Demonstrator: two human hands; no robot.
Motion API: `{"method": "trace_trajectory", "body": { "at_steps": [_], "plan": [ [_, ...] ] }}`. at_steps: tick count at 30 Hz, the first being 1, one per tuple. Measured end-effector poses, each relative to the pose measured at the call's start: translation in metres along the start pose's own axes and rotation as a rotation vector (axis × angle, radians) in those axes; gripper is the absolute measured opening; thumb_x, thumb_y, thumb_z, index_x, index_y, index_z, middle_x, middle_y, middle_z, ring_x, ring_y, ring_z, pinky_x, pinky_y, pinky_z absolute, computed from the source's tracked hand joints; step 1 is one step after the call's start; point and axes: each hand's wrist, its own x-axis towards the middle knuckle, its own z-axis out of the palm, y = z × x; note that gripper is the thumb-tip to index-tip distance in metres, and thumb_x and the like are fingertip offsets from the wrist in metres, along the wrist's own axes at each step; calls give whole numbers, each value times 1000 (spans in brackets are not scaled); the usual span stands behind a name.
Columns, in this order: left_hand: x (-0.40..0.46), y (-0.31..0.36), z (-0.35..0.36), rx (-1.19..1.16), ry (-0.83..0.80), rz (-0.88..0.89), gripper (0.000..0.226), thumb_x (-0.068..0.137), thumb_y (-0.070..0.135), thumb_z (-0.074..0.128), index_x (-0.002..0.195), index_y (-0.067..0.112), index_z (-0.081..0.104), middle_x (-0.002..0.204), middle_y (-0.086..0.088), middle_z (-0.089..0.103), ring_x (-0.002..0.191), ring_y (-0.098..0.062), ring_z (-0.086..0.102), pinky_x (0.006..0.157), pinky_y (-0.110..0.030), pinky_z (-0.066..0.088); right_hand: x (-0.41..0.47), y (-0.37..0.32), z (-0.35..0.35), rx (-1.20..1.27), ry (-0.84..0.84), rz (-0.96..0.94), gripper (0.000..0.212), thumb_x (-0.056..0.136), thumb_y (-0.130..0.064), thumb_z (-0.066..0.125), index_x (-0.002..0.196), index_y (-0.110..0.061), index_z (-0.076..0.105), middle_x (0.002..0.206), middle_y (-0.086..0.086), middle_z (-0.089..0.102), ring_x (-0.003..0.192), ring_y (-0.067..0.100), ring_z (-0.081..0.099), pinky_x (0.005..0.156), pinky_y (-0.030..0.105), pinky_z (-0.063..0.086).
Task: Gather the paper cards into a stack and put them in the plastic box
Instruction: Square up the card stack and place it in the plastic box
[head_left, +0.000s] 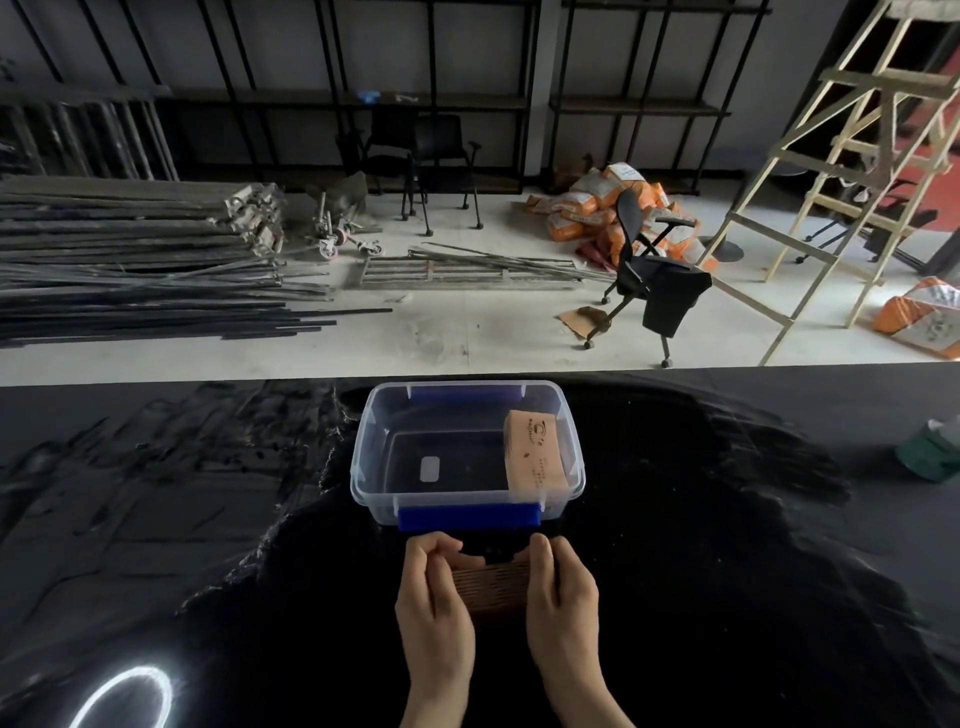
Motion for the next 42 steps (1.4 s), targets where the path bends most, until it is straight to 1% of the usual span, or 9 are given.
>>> {"method": "trace_trajectory", "body": {
  "at_steps": [5,10,13,17,20,24,34,39,42],
  "plan": [
    [2,4,-13,167,-129,89,27,105,21,37,99,35,59,84,4,73,83,-10,70,72,-26,52,0,-2,-1,16,3,-13,31,103,-20,53,75,-13,66,63,5,67,54,10,61,49,18,47],
    [12,30,-41,736,-472,506,43,88,58,48,129,44,48,121,28,57,116,7,50,103,-24,42,0,-4,-1,39,-3,24,31,103,-21,54,76,-12,66,67,7,70,56,15,65,51,23,52],
    [17,45,-38,970,-745,538,66,83,40,66,141,47,36,135,24,51,127,-1,46,114,-26,35,0,-7,-1,58,-11,62,30,103,-20,55,76,-11,66,66,4,70,55,10,62,51,20,51],
    [21,51,-32,1011,-749,455,65,85,20,71,138,43,42,133,18,57,126,-8,52,110,-31,44,1,-13,-4,7,-65,62,25,101,-24,58,80,-16,68,70,1,72,62,10,67,55,21,53],
    [20,53,-35,914,-701,364,60,85,21,74,134,43,48,131,20,60,124,-4,56,111,-30,46,-3,-21,-16,42,-136,13,12,91,-35,71,98,-27,69,90,-10,75,80,13,73,69,30,59],
    [19,50,-46,377,-514,169,50,76,35,86,119,35,61,112,13,75,107,-2,70,94,-28,59,-2,-34,-35,268,-322,73,74,66,-51,91,129,-26,59,111,1,76,104,22,73,86,40,60],
    [28,79,-63,-83,-489,-87,39,78,30,85,113,18,70,104,-1,82,100,-15,76,86,-29,57,0,-88,-23,331,-418,25,35,83,-20,77,116,-13,68,100,11,81,99,24,76,86,38,62],
    [43,84,-70,-170,-300,-200,23,86,13,79,108,15,73,97,-9,82,97,-29,76,88,-46,59,12,-100,-3,-127,-294,-239,37,95,-37,69,129,-29,60,118,-8,72,106,6,68,92,37,59],
    [48,96,-74,-227,-175,-253,21,87,23,78,106,18,71,93,-8,80,90,-26,74,72,-39,57,24,-95,1,-673,-285,-537,58,98,-47,57,151,-29,40,142,-15,49,133,9,42,115,36,36]
  ]
}}
